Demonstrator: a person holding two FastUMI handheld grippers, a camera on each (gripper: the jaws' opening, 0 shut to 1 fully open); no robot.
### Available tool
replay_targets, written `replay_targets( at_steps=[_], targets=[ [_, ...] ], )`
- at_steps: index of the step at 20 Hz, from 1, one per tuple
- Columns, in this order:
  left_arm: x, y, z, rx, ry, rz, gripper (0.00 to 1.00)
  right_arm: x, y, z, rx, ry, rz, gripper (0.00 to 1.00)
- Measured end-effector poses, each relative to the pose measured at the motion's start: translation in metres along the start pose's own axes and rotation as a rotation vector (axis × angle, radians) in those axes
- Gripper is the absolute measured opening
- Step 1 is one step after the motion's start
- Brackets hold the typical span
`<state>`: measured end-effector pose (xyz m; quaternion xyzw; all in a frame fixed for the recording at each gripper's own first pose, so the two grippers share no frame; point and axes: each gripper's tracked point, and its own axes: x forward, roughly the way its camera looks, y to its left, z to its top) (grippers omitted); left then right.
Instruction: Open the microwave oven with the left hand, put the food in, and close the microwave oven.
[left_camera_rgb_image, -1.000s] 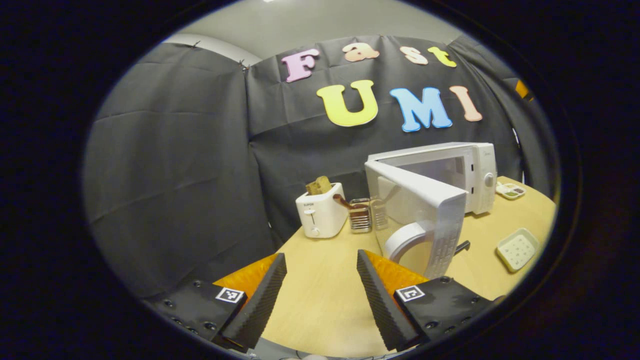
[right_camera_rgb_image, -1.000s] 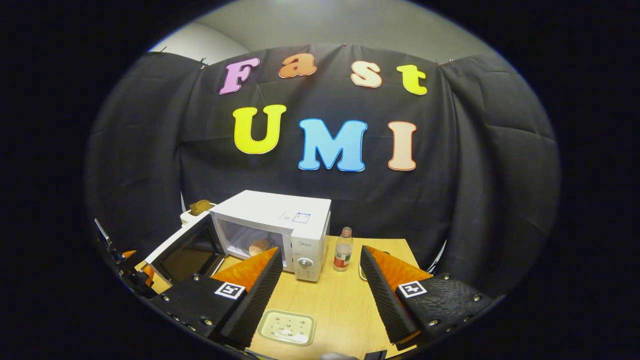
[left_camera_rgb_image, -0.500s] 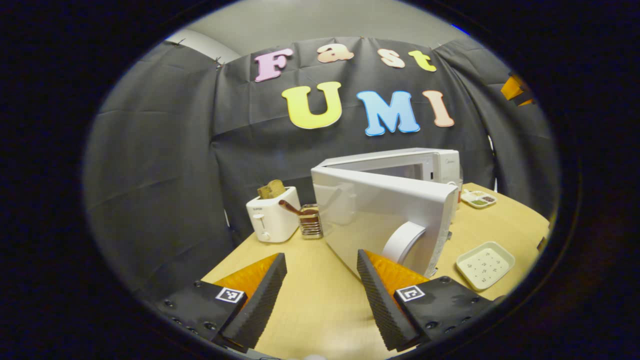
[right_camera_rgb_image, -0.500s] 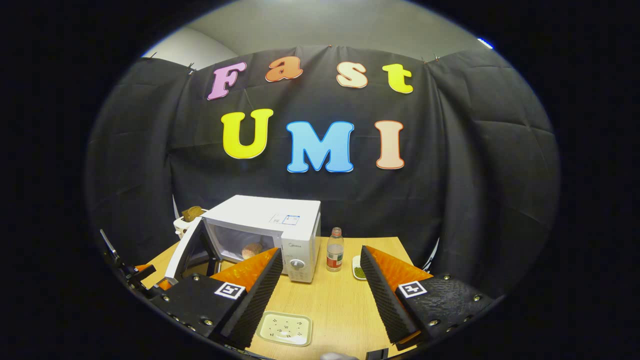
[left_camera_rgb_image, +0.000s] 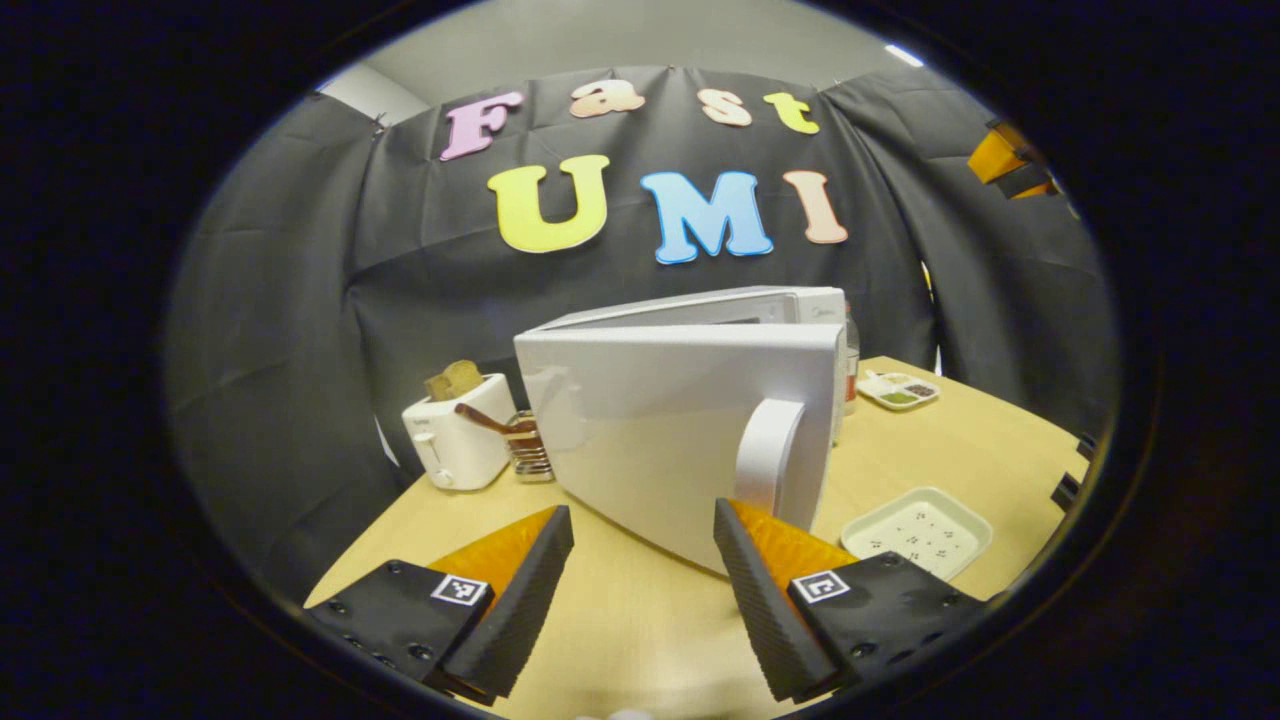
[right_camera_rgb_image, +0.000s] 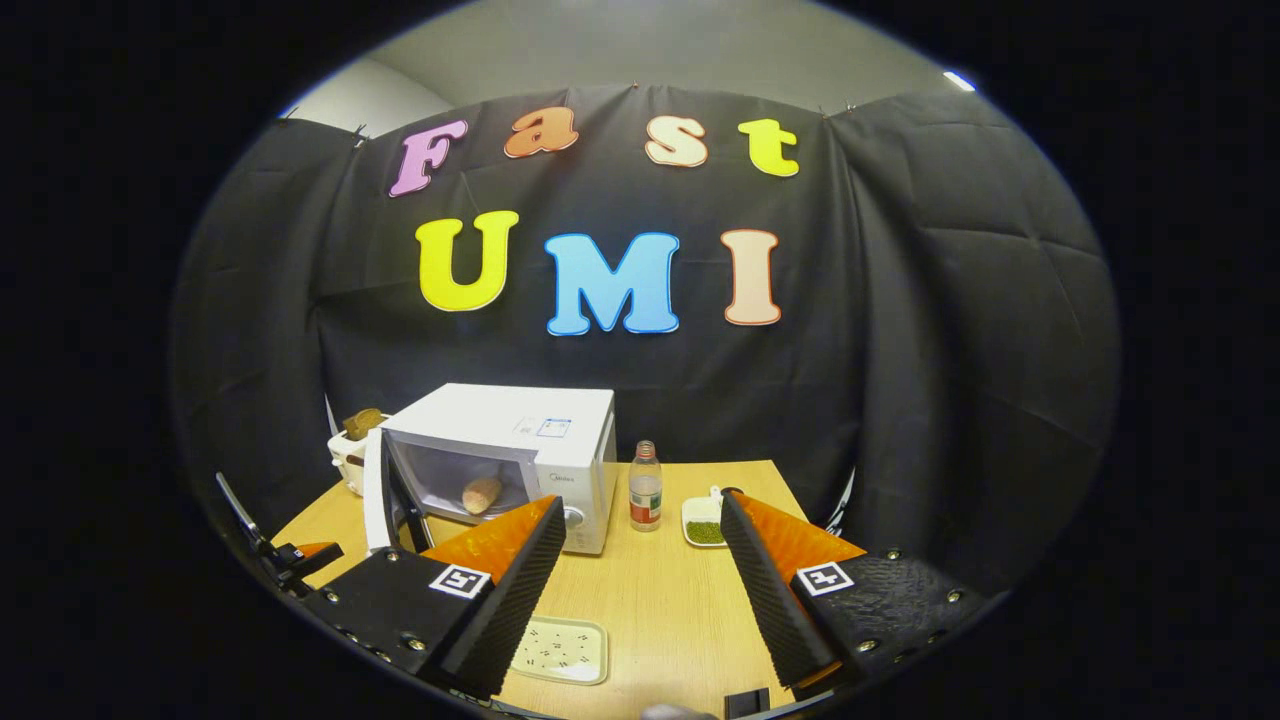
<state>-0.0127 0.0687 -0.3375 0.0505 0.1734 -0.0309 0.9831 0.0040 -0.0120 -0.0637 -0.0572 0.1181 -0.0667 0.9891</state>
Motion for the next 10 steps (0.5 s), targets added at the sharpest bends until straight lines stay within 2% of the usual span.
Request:
replay_targets(
  at_steps=[5,10],
  targets=[
    [0.025,-0.046,0.016,0.031,-0.019,-0.083,0.94,0.003,-0.010,-0.004,0.011,0.015,-0.012,0.96],
    [0.066,-0.068,0.036,0.005,-0.023,-0.101,0.96,0.011,-0.022,-0.011,0.030,0.037,-0.029,0.96]
  ],
)
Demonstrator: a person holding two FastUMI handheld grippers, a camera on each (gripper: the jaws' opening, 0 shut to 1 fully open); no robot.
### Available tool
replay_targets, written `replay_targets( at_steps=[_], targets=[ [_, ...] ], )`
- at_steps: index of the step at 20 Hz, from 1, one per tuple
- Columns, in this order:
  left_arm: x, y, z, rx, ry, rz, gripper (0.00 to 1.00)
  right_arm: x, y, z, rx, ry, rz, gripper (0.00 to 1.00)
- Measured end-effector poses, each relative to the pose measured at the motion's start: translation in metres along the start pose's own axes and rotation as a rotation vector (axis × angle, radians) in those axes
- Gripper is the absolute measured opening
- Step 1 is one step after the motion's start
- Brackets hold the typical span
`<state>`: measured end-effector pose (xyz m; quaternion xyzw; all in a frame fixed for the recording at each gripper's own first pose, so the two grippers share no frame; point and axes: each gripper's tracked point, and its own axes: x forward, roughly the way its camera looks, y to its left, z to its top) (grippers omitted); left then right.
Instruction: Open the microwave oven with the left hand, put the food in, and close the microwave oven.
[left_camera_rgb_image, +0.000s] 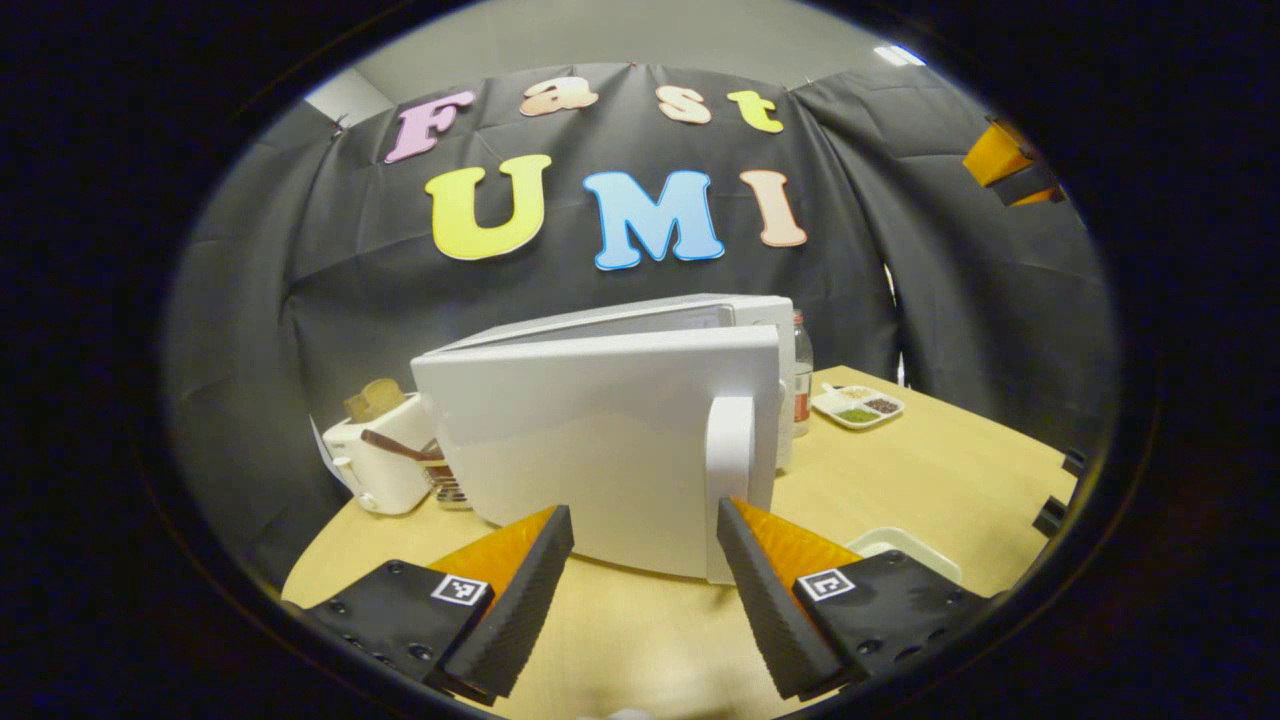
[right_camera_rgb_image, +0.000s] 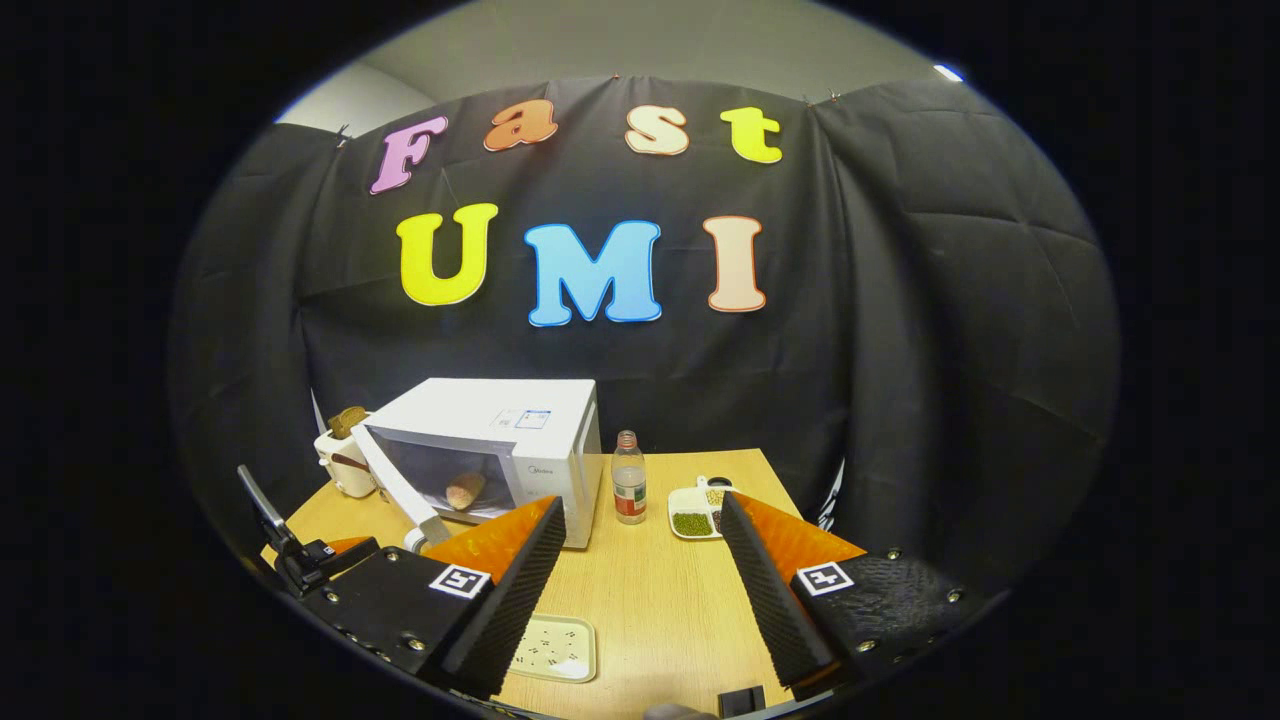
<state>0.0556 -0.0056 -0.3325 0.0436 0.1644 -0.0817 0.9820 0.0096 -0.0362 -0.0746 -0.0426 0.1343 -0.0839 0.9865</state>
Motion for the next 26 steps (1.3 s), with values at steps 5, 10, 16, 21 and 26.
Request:
replay_targets(
  at_steps=[5,10,16,21,26],
  targets=[
    [0.038,-0.022,0.019,0.024,-0.026,-0.042,0.94,0.011,-0.007,-0.013,0.021,0.042,-0.010,0.96],
    [0.070,-0.034,0.028,0.045,-0.037,-0.060,0.95,0.019,-0.016,-0.012,0.032,0.048,-0.028,0.96],
    [0.101,-0.039,0.028,0.025,-0.022,-0.031,0.95,0.032,-0.025,-0.021,0.036,0.069,-0.043,0.95],
    [0.124,-0.041,0.032,0.018,-0.026,-0.025,0.99,0.038,-0.028,-0.018,0.036,0.085,-0.051,0.96],
    [0.140,-0.040,0.036,0.020,-0.023,-0.006,0.97,0.047,-0.032,-0.024,0.034,0.103,-0.043,0.96]
  ],
)
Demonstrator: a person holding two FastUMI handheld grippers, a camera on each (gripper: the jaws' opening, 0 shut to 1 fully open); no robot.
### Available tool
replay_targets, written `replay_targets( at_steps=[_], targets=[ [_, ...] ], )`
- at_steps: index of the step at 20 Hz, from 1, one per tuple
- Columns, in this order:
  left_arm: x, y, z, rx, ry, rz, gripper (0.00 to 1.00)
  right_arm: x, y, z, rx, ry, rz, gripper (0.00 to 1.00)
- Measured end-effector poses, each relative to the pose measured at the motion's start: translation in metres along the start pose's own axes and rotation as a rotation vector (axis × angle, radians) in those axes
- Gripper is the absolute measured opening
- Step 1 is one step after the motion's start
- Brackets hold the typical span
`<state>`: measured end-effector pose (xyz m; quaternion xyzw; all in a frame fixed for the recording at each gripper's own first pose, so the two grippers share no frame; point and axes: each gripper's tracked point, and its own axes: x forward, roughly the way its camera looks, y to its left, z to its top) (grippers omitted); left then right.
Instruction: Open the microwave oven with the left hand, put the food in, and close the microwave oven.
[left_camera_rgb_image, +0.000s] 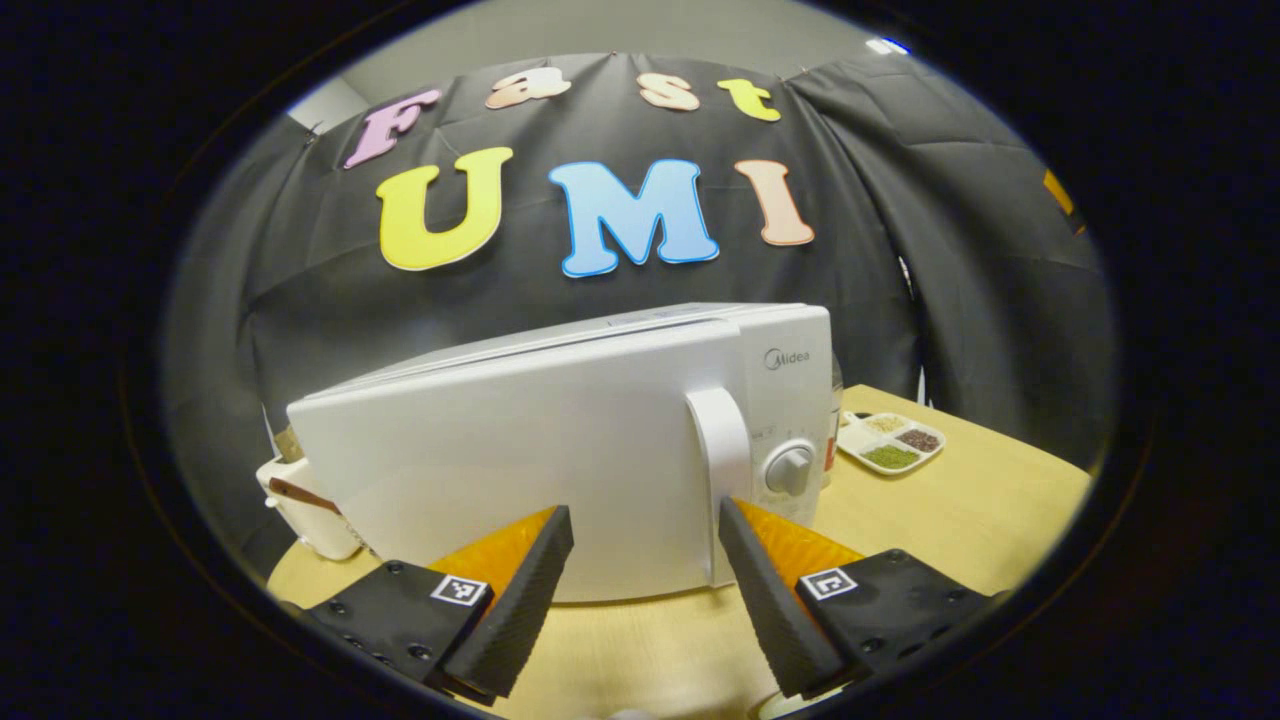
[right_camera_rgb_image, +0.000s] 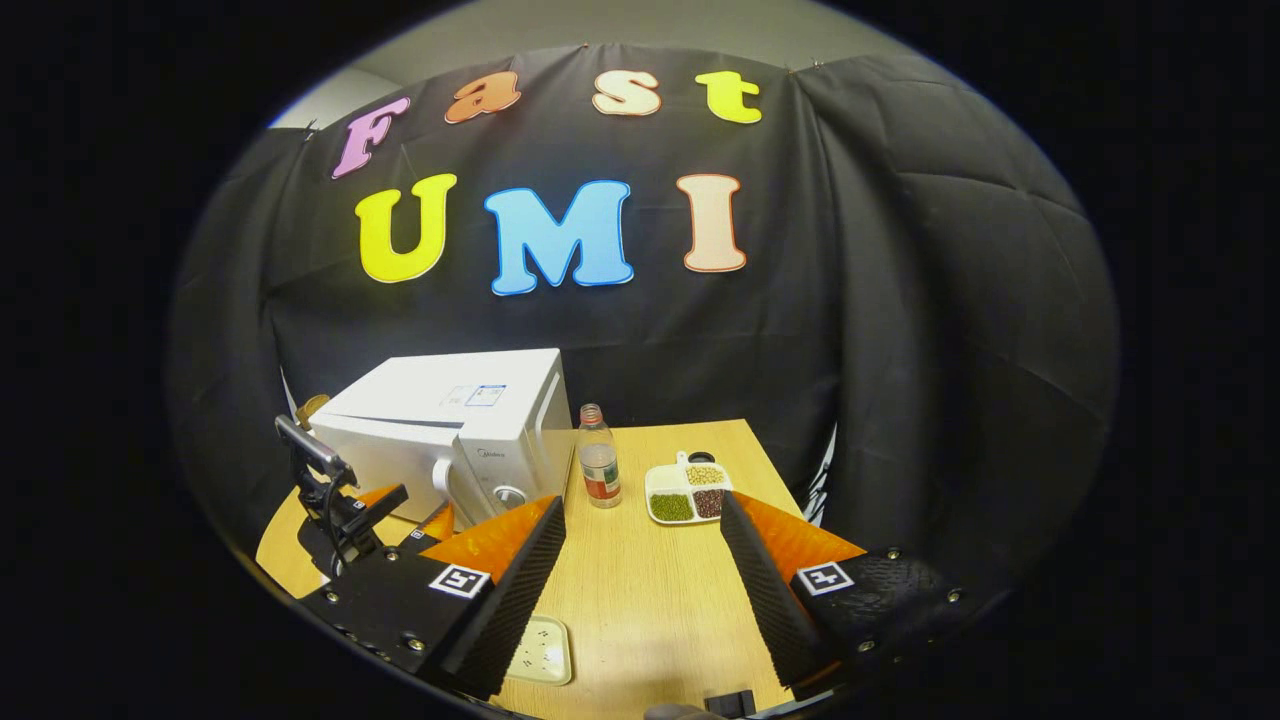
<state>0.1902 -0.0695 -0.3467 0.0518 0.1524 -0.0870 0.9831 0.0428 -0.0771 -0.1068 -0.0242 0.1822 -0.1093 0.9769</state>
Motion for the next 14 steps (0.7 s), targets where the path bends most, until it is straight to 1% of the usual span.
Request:
replay_targets(
  at_steps=[2,5,7,10,11,12,13,14],
  targets=[
    [0.001,-0.003,-0.003,-0.014,0.004,0.004,0.94,0.002,-0.006,-0.002,0.007,0.008,-0.010,0.96],
    [0.001,-0.001,-0.007,-0.033,0.008,0.014,0.98,0.001,-0.014,0.000,0.005,0.001,-0.022,0.96],
    [0.001,-0.001,-0.007,-0.032,0.003,0.023,0.95,0.000,-0.018,0.000,0.003,-0.003,-0.029,0.96],
    [0.004,-0.003,-0.006,-0.043,0.000,0.061,0.99,0.000,-0.018,-0.002,0.014,0.002,-0.023,0.96],
    [0.007,0.000,-0.003,-0.040,-0.017,0.088,0.99,0.000,-0.016,-0.003,0.014,0.005,-0.018,0.96],
    [0.017,-0.003,-0.008,-0.037,0.019,0.077,0.98,-0.003,-0.014,-0.004,0.013,0.005,-0.012,0.96],
    [0.014,-0.015,-0.010,-0.059,0.030,0.055,0.98,-0.005,-0.012,-0.003,0.011,0.007,-0.007,0.96],
    [0.013,-0.013,-0.012,-0.063,0.029,0.072,0.95,-0.006,-0.010,-0.003,0.006,0.004,-0.001,0.96]
  ],
)
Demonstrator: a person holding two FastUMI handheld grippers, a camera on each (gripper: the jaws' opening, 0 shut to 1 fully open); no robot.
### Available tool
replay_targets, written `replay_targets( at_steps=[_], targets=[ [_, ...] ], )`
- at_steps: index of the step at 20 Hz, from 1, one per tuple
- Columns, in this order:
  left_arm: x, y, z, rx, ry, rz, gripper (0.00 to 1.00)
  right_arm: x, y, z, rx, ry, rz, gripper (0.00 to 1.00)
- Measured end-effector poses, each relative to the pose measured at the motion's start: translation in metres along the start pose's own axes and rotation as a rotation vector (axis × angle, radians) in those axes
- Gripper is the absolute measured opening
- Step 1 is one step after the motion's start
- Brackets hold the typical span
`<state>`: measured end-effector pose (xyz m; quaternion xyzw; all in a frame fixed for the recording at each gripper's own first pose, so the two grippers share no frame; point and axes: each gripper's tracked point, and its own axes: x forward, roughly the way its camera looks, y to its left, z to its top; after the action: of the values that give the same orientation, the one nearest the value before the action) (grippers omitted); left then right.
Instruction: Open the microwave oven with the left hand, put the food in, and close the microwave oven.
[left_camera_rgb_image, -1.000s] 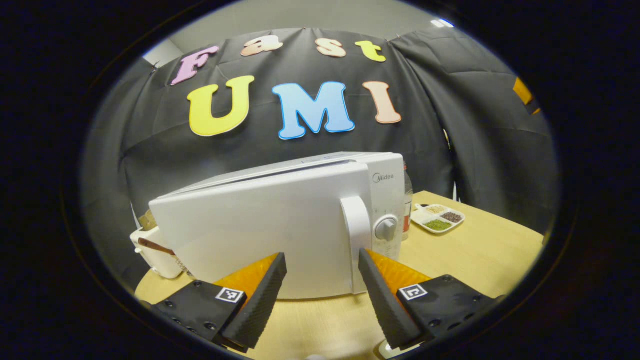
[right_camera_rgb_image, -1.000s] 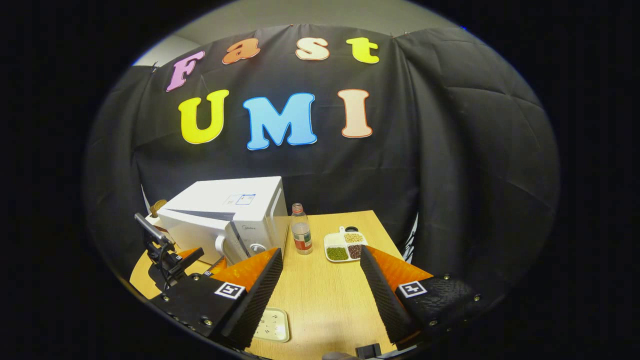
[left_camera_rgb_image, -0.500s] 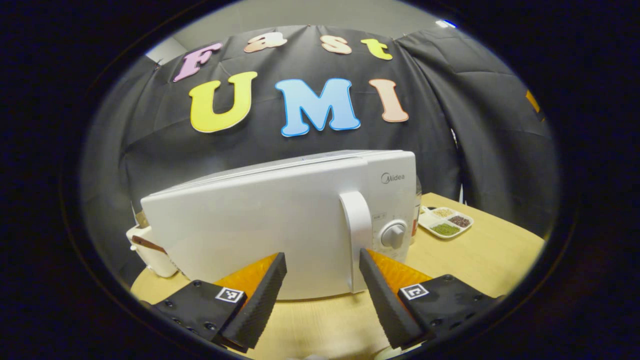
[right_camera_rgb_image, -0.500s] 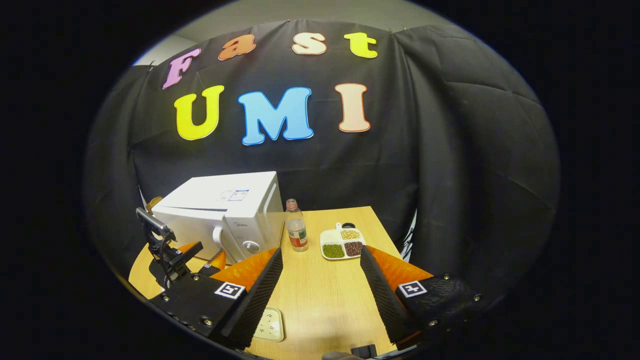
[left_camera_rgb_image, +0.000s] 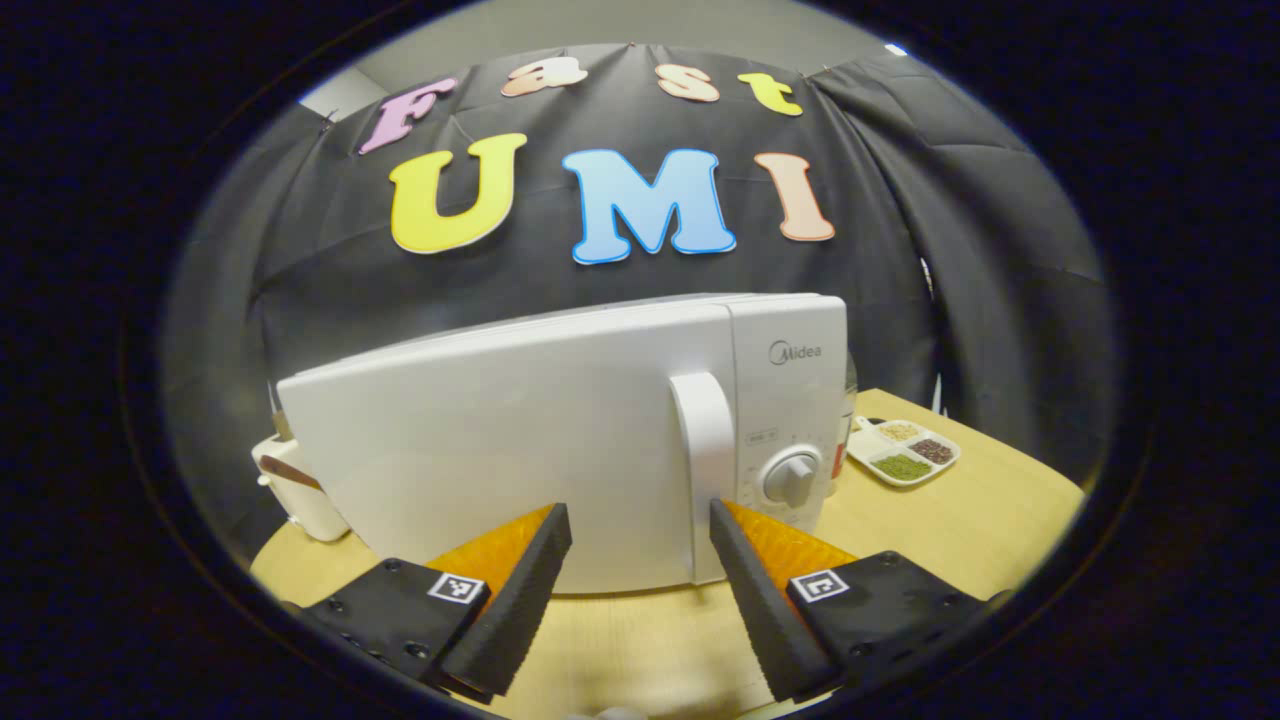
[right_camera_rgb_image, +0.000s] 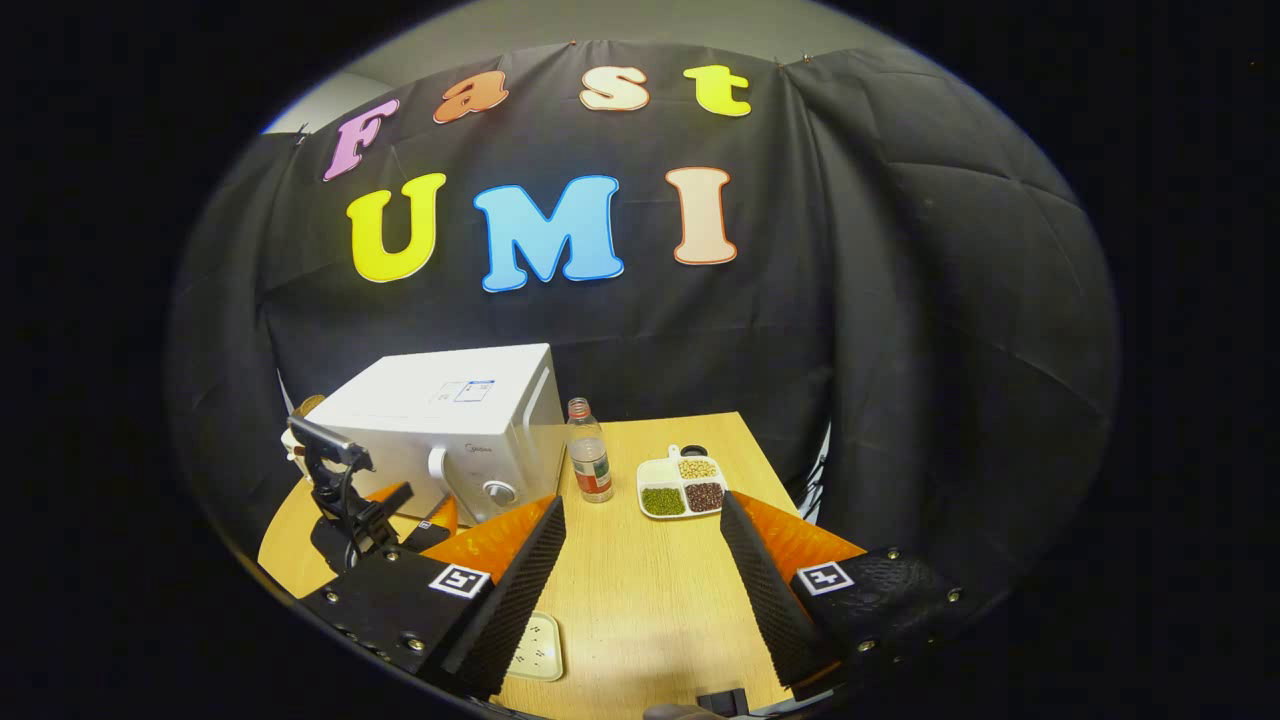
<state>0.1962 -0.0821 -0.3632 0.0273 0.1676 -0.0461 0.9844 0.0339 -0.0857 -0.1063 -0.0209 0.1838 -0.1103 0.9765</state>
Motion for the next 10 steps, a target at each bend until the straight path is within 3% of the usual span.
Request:
replay_targets(
  at_steps=[1,4,7,8,9,10],
  targets=[
    [-0.001,0.000,-0.003,0.015,0.008,-0.002,0.93,-0.002,0.001,0.001,-0.007,-0.004,0.001,0.96],
    [-0.010,0.005,-0.002,0.016,0.014,-0.006,0.98,-0.012,0.002,0.006,-0.005,-0.023,0.010,0.96],
    [-0.048,0.014,0.030,0.025,-0.025,-0.012,0.95,-0.022,0.001,0.018,-0.013,-0.067,0.013,0.96],
    [-0.065,0.016,0.049,0.023,-0.057,-0.020,1.00,-0.027,0.002,0.023,-0.005,-0.085,0.020,0.96],
    [-0.082,0.019,0.066,0.029,-0.082,-0.024,0.94,-0.031,0.006,0.029,0.006,-0.102,0.032,0.96],
    [-0.100,0.024,0.085,0.034,-0.100,-0.026,1.00,-0.034,0.007,0.033,0.003,-0.118,0.034,0.96]
  ],
)
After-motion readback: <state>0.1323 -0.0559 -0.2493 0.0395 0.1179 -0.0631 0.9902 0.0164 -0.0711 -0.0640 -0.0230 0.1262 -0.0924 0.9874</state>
